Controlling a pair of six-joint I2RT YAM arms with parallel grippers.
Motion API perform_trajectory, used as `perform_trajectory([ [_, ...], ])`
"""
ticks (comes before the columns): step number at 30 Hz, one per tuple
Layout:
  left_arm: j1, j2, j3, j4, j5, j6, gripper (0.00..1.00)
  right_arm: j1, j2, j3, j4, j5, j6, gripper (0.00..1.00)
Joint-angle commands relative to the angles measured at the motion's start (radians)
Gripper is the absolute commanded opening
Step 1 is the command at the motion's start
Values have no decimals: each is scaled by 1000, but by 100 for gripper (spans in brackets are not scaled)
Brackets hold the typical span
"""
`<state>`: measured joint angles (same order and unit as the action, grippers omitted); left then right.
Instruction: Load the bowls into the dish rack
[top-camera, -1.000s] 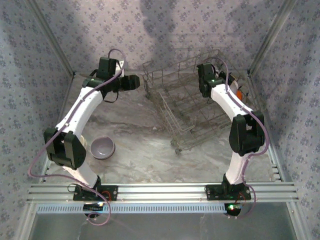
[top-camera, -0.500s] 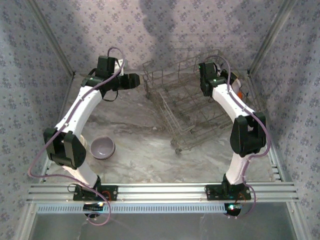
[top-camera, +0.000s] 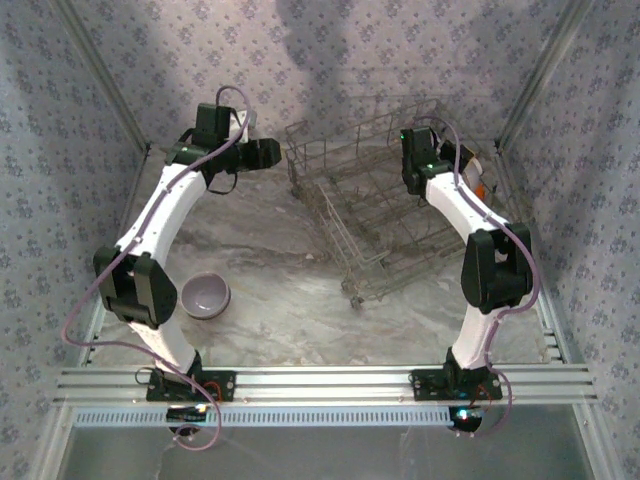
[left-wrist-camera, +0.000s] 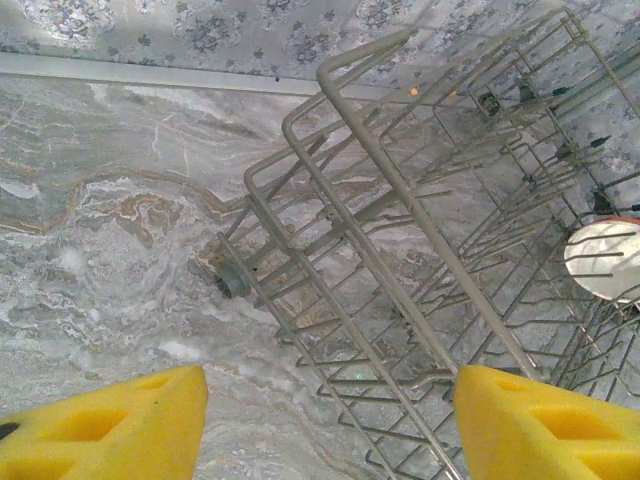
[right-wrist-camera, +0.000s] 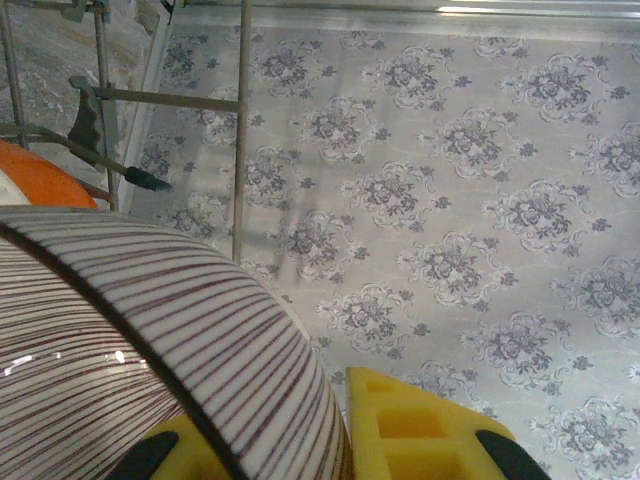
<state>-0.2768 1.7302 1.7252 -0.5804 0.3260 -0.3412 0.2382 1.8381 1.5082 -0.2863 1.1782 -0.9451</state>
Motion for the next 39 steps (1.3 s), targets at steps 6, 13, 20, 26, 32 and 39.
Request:
perform_trajectory([
  [6, 22, 6, 8, 21, 38, 13, 67, 14, 16, -37, 68, 56, -46, 0],
  [13, 37, -6, -25, 66, 66, -2, 67, 18, 29, -41, 42, 75, -42, 0],
  [20, 41, -21, -43, 89, 85, -9, 67, 7, 52, -37, 23, 97, -45, 0],
  [26, 41, -40, -75, 111, 97, -22, 67, 0, 72, -11, -48, 120, -19, 0],
  [32, 41, -61, -109, 122, 103, -28, 67, -9, 93, 17, -74, 124, -19, 0],
  [39, 41, -73, -132, 128, 103, -32, 67, -16, 94, 21, -49, 108, -66, 0],
])
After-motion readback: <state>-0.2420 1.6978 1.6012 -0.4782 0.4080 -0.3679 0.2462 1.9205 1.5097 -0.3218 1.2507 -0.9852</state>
